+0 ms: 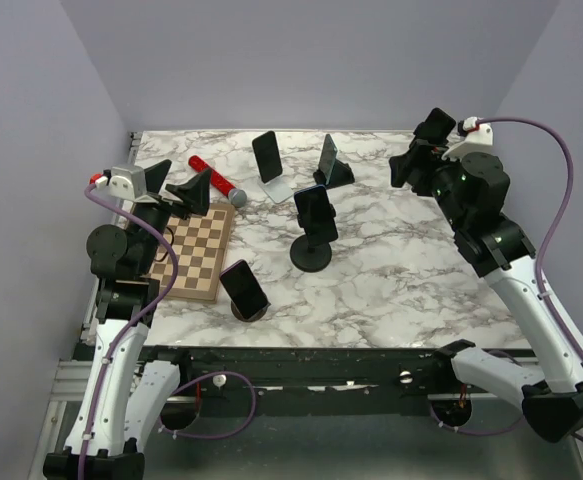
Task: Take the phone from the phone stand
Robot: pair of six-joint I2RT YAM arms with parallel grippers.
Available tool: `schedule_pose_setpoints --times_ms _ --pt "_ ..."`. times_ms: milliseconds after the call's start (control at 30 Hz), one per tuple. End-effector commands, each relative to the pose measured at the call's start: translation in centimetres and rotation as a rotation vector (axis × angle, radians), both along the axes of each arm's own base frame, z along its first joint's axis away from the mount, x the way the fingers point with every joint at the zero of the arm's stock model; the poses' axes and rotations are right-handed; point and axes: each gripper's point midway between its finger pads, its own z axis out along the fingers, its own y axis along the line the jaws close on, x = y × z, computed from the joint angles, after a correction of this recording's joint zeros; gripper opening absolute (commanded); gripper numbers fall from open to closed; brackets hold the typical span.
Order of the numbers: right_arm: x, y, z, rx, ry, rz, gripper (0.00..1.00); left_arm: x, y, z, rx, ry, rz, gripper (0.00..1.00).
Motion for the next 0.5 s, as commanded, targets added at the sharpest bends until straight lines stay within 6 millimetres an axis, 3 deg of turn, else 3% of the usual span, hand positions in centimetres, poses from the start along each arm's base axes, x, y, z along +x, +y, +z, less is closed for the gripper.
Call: schedule_pose_setpoints --times_ms 0,167,267,367,467 --pt "0.0 0.4 -0.6 -0.002 0.033 0.022 1.0 -1.0 -0.3 1.7 -0.009 -0.044 -0.017 0.99" --pt "-0.4 1.8 -1.0 -0.03 0.058 0.118 1.0 -1.1 0.1 1.7 -0.026 -0.041 0.006 0.99" --pt "0.0 2.6 -2.4 -0.067 0.121 0.15 1.0 -0.9 0.5 1.5 -0.039 -0.031 0.024 0.99" --pt "-0.7 5.4 -3.3 -0.13 0.153 0.218 1.0 -0.9 0.6 1.5 -0.045 -0.023 0.033 0.99" --pt "-2.9 10.1 -2.2 -0.137 0.108 0.338 1.0 -0.8 0.6 1.4 -0.045 -0.022 0.033 0.99"
